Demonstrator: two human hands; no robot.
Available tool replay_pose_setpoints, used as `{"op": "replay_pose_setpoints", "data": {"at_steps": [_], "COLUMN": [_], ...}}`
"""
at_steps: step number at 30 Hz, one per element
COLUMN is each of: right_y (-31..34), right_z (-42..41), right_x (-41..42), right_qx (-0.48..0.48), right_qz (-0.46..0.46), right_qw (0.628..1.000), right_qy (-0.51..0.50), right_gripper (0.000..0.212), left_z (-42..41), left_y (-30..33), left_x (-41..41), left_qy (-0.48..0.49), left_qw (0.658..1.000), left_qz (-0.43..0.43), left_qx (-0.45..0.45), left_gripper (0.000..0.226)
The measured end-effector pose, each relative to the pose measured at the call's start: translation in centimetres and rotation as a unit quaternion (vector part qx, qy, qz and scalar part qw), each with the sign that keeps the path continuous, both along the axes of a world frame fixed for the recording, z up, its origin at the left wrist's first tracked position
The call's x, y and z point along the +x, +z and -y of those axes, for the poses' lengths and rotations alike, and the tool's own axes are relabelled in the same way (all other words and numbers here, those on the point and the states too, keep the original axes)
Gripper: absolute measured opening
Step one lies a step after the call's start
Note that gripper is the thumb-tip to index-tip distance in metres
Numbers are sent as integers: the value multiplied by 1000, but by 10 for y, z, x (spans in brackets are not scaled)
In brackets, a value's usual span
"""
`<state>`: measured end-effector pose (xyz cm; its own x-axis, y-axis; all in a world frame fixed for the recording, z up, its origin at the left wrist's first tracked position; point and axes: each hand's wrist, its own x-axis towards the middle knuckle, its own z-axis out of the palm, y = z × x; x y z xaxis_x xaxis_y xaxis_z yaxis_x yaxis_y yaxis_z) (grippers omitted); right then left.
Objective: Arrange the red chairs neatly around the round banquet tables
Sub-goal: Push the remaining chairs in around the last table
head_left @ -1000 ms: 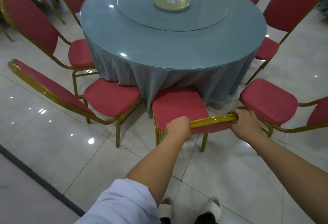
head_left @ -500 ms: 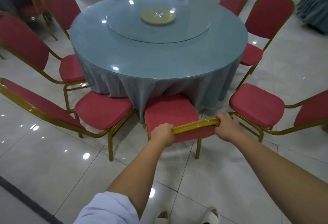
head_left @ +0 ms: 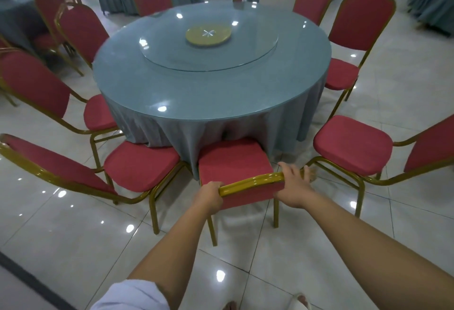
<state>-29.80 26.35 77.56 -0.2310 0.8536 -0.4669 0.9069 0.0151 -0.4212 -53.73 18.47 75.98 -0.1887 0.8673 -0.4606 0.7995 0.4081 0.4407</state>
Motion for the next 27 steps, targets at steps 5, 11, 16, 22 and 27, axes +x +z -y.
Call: {"op": "replay_pose_setpoints", "data": {"at_steps": [5, 11, 16, 22, 27], "right_y": [3, 0, -12, 22, 27], "right_z": [3, 36, 76, 50, 63], "right_x": [16, 78, 151, 245, 318], "right_qx": [-11, 46, -13, 70, 100], "right_qz": [-40, -118, -200, -294, -319], "right_qw": [998, 992, 967, 927, 891], "right_qy": [44, -2, -156, -222, -308], "right_gripper": [105, 81, 73, 69, 68], "left_z": [3, 7, -1, -42, -56], "left_y": [10, 40, 68, 49, 30], "left_x": [11, 45, 150, 256, 337], "left_qy": [7, 34, -2, -192, -238], "left_qw": [999, 995, 956, 970, 964], "left_qz": [-53, 16, 160, 102, 100], "left_qx": [-6, 90, 248, 112, 57], "left_gripper": [37, 59, 49, 69, 77]}}
